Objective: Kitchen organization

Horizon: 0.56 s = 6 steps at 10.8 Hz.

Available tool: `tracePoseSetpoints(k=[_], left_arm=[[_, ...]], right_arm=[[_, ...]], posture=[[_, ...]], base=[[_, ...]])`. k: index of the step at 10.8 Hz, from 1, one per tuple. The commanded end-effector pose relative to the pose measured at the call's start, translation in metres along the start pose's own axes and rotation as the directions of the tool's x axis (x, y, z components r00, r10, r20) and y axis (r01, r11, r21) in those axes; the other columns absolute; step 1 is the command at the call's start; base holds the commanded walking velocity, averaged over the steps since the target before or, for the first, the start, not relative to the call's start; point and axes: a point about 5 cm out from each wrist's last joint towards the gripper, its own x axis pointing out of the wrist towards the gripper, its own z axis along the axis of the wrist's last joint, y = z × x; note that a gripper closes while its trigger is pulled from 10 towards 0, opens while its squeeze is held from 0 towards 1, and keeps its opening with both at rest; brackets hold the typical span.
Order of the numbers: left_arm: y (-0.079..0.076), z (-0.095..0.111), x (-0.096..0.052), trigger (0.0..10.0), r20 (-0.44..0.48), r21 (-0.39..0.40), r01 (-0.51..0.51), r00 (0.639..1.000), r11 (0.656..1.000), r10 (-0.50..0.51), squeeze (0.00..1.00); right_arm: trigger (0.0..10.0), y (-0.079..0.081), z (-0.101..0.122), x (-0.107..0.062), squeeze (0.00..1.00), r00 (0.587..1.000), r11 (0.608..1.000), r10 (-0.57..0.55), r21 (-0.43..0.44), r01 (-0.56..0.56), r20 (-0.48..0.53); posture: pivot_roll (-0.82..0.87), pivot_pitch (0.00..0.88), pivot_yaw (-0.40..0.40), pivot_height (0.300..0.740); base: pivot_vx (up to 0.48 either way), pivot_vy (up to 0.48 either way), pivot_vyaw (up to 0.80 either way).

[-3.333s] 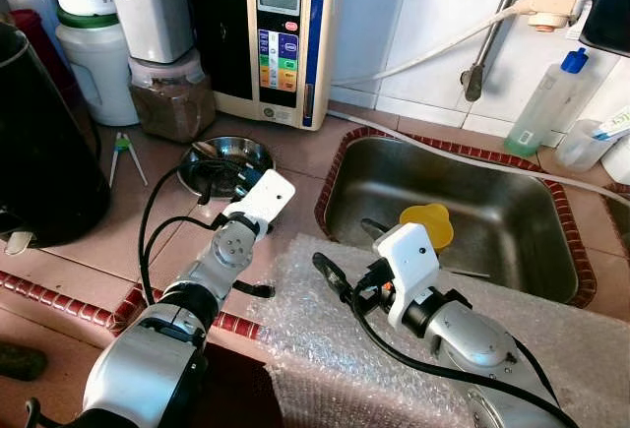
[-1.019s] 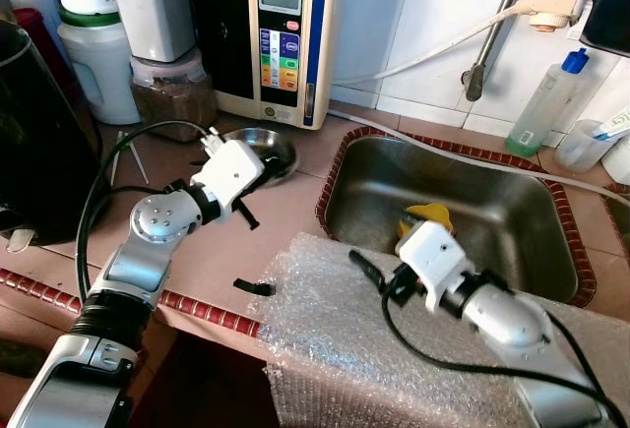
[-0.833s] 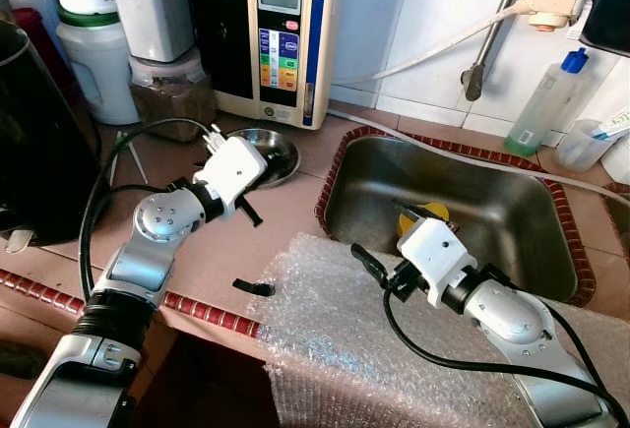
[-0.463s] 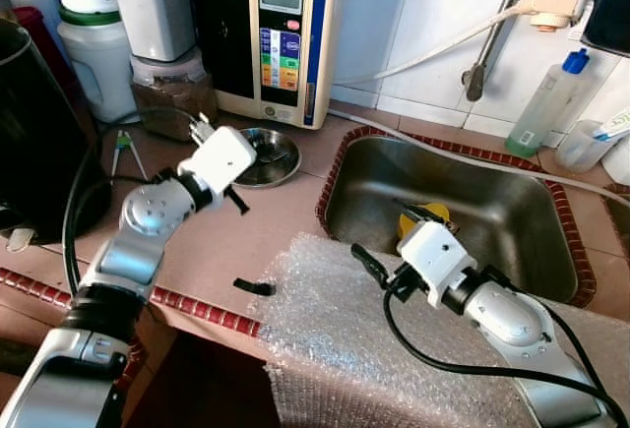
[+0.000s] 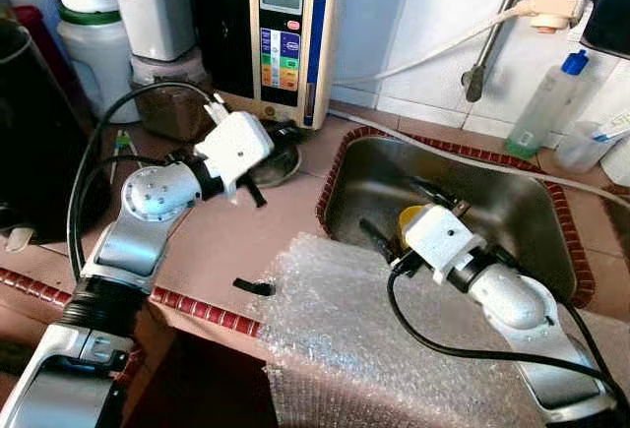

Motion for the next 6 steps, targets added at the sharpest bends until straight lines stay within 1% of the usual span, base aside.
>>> tracePoseSetpoints(k=[1,2,3,4,5,6], left_arm=[[-0.005,0.007,0.001,0.0,0.017,0.015,0.075,0.997,0.997,-0.076,0.0],[-0.013,0.005,-0.003,0.0,0.006,0.012,0.159,0.987,0.987,-0.159,0.0],[-0.019,0.007,-0.006,0.0,0.025,-0.027,0.227,0.974,0.974,-0.226,0.0],[-0.022,0.008,-0.007,0.0,0.038,-0.042,0.253,0.967,0.967,-0.251,0.0],[-0.028,0.014,-0.008,0.0,0.072,-0.072,0.301,0.953,0.951,-0.296,0.0],[-0.028,0.015,-0.006,0.0,0.072,-0.063,0.292,0.955,0.954,-0.288,0.0]], right_arm=[[10.0,-0.013,0.0,-0.001,0.0,0.998,0.997,-0.058,-0.05,0.059,0.008],[10.0,-0.018,0.001,0.001,0.0,0.997,0.995,-0.078,-0.063,0.079,0.008],[10.0,-0.018,-0.003,0.002,0.0,0.998,0.995,-0.066,-0.073,0.066,0.002],[10.0,-0.018,-0.004,0.003,0.0,0.998,0.996,-0.063,-0.07,0.063,0.005],[10.0,-0.014,-0.005,0.01,0.0,1.0,0.999,-0.017,-0.046,0.017,0.011],[10.0,-0.011,-0.006,0.015,0.0,1.0,1.0,0.002,-0.005,-0.002,0.015]], posture=[[0.14,0.0,-0.076,0.74],[0.14,0.0,-0.076,0.74],[0.14,0.0,-0.076,0.74],[0.14,0.0,-0.076,0.74],[0.14,0.0,-0.076,0.74],[0.14,0.0,-0.076,0.74]], base=[[0.0,0.0,0.0],[0.0,0.0,0.0],[0.0,0.0,0.0],[0.0,0.0,0.0],[0.0,0.0,0.0],[0.0,0.0,0.0]])
